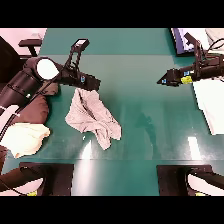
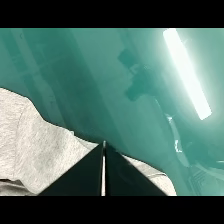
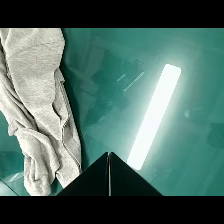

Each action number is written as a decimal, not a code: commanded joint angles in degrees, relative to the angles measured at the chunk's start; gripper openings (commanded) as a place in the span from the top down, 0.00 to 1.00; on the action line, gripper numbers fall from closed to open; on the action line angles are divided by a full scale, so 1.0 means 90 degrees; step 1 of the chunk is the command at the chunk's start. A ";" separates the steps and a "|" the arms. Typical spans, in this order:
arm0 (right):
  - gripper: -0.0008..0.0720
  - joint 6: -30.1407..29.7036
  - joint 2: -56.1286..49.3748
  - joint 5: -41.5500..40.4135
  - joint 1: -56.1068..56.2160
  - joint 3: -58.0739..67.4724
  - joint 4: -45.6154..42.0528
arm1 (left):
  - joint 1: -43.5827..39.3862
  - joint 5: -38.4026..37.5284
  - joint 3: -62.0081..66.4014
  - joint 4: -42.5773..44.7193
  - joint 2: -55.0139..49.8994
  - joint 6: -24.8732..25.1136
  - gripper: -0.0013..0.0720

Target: Fold the shirts.

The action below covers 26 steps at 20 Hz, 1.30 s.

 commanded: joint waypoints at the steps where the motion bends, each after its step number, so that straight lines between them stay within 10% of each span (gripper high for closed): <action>1: 0.97 0.0002 0.0002 0.0000 -0.0002 0.0005 0.0002 | 0.0002 0.0002 0.0007 0.0000 -0.0002 0.0000 0.95; 15: 0.97 0.0002 0.0002 -0.0051 0.0000 0.0005 0.0005 | 0.0002 0.0274 0.0007 0.0032 -0.0002 0.0002 0.95; 16: 0.97 0.0002 0.0002 -0.0102 0.0000 0.0005 0.0005 | 0.0002 0.0396 0.0007 0.0163 -0.0002 0.0005 0.86; 18: 0.97 0.0002 0.0002 -0.0117 0.0000 0.0005 0.0005 | 0.0002 0.0478 0.0019 0.0831 -0.0002 -0.0087 0.01; 22: 0.97 0.0002 0.0002 -0.0053 0.0000 0.0005 0.0005 | 0.0056 -0.0066 0.0000 0.3570 0.0029 -0.1382 0.07; 26: 0.97 0.0002 0.0002 -0.0058 0.0005 0.0005 0.0007 | 0.0860 -0.0138 -0.0568 0.3002 -0.0136 -0.1882 0.07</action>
